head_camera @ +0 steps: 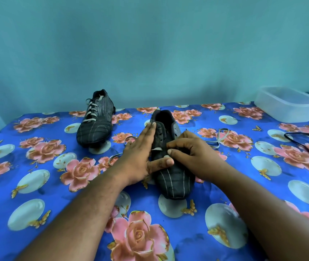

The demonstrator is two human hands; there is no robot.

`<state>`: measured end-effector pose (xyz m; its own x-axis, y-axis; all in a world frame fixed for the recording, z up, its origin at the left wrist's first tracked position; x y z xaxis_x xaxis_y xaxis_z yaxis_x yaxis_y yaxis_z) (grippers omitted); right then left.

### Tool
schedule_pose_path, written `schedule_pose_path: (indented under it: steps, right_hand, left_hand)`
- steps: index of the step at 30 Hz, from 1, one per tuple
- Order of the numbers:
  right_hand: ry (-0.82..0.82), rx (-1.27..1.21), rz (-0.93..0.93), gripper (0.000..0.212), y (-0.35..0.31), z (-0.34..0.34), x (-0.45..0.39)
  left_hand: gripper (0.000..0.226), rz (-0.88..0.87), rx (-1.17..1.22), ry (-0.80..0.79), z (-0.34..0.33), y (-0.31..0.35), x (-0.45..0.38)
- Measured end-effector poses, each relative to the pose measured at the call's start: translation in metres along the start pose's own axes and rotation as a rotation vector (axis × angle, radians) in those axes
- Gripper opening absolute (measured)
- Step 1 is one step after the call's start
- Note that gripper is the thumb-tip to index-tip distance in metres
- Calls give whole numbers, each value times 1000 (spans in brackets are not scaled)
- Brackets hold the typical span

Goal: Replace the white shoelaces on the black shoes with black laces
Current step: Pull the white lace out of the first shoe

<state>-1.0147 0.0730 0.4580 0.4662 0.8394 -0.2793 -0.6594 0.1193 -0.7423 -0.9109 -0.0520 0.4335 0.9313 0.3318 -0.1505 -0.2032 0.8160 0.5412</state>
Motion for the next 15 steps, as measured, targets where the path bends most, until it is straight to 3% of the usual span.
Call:
schedule_pose_path:
  steps: [10,15]
  right_hand:
    - [-74,-162,-125,7,-1,-1,1]
    - [-133,-677,-315,17,-1,-1,10]
  left_hand:
    - [142,26,-1,50,3,-4,-2]
    - [141,25,86,59,2,-5,-2]
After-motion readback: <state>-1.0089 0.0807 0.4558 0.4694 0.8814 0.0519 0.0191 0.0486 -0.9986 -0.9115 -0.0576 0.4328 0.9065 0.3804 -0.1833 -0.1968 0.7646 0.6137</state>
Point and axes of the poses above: each hand's wrist, its own x-axis away from the middle knuckle, its own z-axis out of the back of the hand, y = z × x, the point moved 7 cm from there along -x, towards the middle knuckle, and after that the axes turned 2 degrees about -z, right-handed, at the moved point
